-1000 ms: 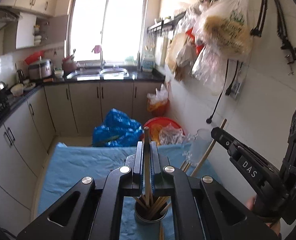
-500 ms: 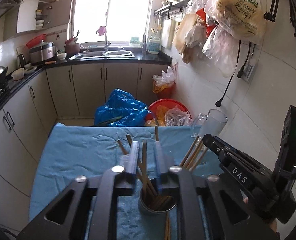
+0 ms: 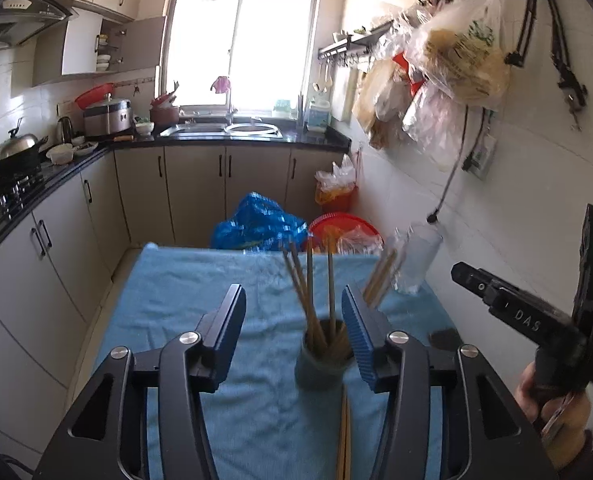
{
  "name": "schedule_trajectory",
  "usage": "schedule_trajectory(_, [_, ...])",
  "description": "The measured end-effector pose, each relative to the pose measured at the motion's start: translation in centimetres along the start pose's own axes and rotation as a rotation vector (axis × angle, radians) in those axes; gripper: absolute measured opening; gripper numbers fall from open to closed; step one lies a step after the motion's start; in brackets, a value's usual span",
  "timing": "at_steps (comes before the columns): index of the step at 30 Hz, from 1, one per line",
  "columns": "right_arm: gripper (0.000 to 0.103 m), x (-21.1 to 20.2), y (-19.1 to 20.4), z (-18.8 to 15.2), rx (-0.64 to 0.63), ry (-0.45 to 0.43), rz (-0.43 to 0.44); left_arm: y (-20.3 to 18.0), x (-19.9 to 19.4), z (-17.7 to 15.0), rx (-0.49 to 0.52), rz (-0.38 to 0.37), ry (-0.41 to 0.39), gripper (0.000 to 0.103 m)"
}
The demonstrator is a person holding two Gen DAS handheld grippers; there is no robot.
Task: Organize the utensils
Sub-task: 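Lower the chopsticks into the black cup and open both tools, then move both open tools down toward the remaining loose chopsticks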
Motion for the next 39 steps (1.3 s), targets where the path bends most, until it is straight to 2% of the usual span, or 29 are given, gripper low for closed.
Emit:
schedule_trajectory(4, [0.058,-1.8,-0.9,-4.9,-0.068,0.120,-0.020,-0.1,-0.3,-5.5,0.023,-0.034,0.082,0.050])
schedule_trajectory(8, [0.058,-2.6,-2.5,-11.5,-0.096,0.276,-0.010,-0.5,1.5,-13.2,0.018,-0.118,0.238,0.049])
schedule_trajectory(10, [0.058,-2.7,-3.4,-15.2,-0.087,0.360,0.021,-0.9,2.8,-16.7,0.026,-0.137,0.310,0.049])
schedule_trajectory(12, [0.058,-2.7,-4.0,-17.7,-0.072,0.409,0.047,-1.3,4.1,-19.5,0.044,-0.140,0.362,0.044])
schedule_trajectory(14, [0.058,-2.7,-4.6,-20.1,-0.061,0.454,0.073,-2.0,5.3,-21.6,0.078,-0.142,0.407,0.030])
schedule_trajectory(15, [0.058,-2.7,-4.7,-20.9,-0.055,0.465,0.080,-2.4,5.7,-22.4,0.090,-0.149,0.424,0.028])
schedule_trajectory(21, [0.058,-2.3,-5.0,-22.4,-0.016,0.479,0.110,-4.6,7.3,-24.3,0.156,-0.181,0.464,0.023])
schedule_trajectory(23, [0.058,-2.0,-5.2,-22.4,-0.007,0.471,0.113,-5.0,7.7,-24.8,0.178,-0.174,0.485,0.011])
schedule_trajectory(25, [0.058,-1.8,-4.9,-22.2,-0.001,0.466,0.119,-5.2,8.2,-24.9,0.174,-0.183,0.494,0.007])
schedule_trajectory(30, [0.058,-1.2,-4.1,-22.3,-0.006,0.469,0.129,-5.5,8.9,-25.0,0.184,-0.160,0.492,0.007])
schedule_trajectory(34, [0.058,-0.4,-3.1,-23.1,-0.020,0.495,0.135,-4.3,9.2,-24.6,0.105,-0.113,0.496,0.007])
schedule_trajectory(39, [0.058,0.8,-0.1,-24.5,-0.101,0.530,0.140,-0.7,7.1,-24.9,-0.005,-0.082,0.525,0.007])
Point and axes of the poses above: each gripper's, at about its wrist camera, not at the fingertips, and x roughly the way its jaws point, y to its left, z to its top, the point moved 6 cm from there along x, roughly the way its jaws point, and after that the axes turned 1 degree about z, right-handed, at the moved point
